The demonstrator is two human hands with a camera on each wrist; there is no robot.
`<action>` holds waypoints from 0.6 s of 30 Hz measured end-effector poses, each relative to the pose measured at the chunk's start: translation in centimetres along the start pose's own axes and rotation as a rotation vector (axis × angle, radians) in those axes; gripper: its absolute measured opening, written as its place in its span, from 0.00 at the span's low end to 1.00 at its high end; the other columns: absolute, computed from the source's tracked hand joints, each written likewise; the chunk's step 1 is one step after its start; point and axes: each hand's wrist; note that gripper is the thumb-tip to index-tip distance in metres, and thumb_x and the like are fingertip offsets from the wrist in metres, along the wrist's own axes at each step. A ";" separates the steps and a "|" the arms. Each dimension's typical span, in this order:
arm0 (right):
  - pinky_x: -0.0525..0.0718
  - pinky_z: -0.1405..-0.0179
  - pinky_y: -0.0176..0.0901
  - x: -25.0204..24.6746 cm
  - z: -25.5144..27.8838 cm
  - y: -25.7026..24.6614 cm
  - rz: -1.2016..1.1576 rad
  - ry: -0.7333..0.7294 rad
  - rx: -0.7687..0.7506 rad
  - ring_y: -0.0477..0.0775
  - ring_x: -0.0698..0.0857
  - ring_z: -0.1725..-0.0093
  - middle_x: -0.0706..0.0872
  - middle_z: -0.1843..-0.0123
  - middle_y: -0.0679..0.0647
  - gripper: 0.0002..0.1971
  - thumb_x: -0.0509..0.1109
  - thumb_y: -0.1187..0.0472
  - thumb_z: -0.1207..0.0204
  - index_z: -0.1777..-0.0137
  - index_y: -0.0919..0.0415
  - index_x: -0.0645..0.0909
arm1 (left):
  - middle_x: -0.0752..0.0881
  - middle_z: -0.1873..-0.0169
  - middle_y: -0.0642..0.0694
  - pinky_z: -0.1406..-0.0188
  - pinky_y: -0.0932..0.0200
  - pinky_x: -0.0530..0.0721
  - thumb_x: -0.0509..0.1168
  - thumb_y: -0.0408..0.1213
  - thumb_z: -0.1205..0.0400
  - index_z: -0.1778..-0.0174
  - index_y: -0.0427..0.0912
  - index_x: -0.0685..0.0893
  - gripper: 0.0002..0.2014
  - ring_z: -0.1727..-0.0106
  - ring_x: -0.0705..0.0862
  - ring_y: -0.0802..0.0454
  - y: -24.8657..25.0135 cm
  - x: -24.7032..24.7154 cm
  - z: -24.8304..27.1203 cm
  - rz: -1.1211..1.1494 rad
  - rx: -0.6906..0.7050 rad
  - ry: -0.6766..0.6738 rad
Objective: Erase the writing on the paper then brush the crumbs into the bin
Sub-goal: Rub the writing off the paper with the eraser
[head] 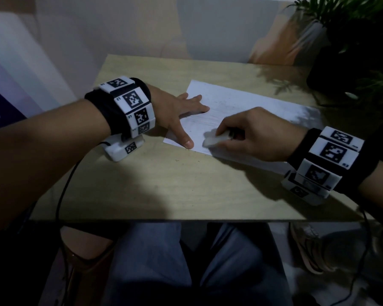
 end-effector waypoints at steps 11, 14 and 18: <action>0.80 0.62 0.44 0.0 0.6 0.0 -0.011 -0.031 -0.003 0.44 0.82 0.65 0.86 0.65 0.44 0.22 0.68 0.32 0.27 0.50 0.49 0.88 | 0.33 0.14 0.69 0.12 0.40 0.39 0.76 0.68 0.31 0.13 0.72 0.43 0.58 0.13 0.32 0.63 0.1 0.0 0.0 -0.006 0.004 0.000; 0.79 0.62 0.45 -0.1 0.4 0.4 0.033 0.026 0.065 0.44 0.82 0.64 0.86 0.65 0.44 0.24 0.67 0.30 0.29 0.52 0.49 0.88 | 0.33 0.14 0.70 0.12 0.38 0.40 0.74 0.72 0.36 0.13 0.73 0.43 0.60 0.14 0.31 0.64 -0.1 -0.1 0.0 -0.011 0.005 -0.008; 0.75 0.64 0.46 0.0 0.3 0.4 0.121 0.103 0.031 0.50 0.81 0.65 0.83 0.66 0.44 0.23 0.64 0.33 0.27 0.53 0.51 0.86 | 0.33 0.15 0.71 0.12 0.40 0.39 0.76 0.68 0.33 0.13 0.73 0.43 0.59 0.14 0.32 0.63 0.1 -0.1 0.2 -0.001 -0.001 -0.008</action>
Point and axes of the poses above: each hand's wrist, its own z-axis away from the middle knuckle, its own x-axis out of the palm, y = z × x
